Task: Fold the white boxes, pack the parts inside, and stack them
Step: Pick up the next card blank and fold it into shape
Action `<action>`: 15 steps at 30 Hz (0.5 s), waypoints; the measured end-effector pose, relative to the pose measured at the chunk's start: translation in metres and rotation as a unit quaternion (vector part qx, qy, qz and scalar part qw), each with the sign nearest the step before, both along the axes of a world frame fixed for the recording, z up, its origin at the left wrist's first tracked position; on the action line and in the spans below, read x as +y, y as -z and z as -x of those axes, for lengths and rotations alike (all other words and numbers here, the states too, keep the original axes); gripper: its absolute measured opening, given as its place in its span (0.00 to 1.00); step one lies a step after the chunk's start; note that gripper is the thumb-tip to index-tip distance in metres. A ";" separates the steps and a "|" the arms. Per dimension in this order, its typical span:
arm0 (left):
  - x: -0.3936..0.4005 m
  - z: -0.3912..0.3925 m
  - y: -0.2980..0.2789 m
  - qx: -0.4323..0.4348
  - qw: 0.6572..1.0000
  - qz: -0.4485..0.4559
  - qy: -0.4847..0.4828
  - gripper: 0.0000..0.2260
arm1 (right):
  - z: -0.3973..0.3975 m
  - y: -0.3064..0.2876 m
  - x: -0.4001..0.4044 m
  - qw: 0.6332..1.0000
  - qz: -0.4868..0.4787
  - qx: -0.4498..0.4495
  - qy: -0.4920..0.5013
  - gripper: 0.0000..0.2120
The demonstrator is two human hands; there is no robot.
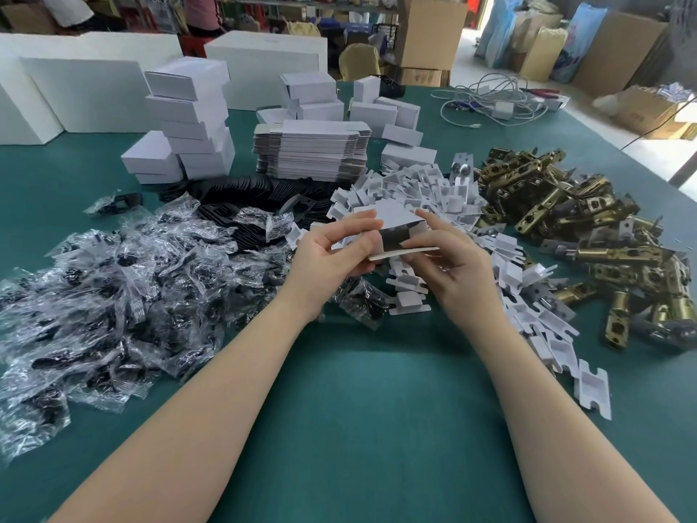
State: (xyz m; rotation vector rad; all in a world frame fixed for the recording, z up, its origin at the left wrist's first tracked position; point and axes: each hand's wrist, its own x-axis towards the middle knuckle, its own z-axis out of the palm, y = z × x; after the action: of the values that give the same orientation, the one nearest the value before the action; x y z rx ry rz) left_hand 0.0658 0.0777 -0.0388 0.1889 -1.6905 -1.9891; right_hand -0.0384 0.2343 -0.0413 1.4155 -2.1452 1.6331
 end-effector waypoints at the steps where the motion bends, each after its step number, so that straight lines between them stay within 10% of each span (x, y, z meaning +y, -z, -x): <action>1: 0.000 0.001 0.000 -0.002 1.000 0.003 -0.004 0.09 | 0.000 0.000 0.000 1.000 -0.002 0.004 0.002 0.07; 11: -0.001 0.001 0.001 -0.005 0.999 0.023 0.021 0.07 | -0.003 0.003 -0.007 0.997 0.018 -0.079 0.003 0.20; 15: 0.001 0.000 0.001 -0.005 0.995 0.096 0.019 0.12 | -0.003 0.004 -0.012 0.995 0.037 -0.094 0.025 0.10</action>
State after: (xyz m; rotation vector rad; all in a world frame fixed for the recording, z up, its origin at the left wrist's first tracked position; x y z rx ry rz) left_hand 0.0653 0.0783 -0.0394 0.0983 -1.8927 -1.8407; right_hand -0.0355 0.2227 -0.0458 1.2211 -2.1700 1.8738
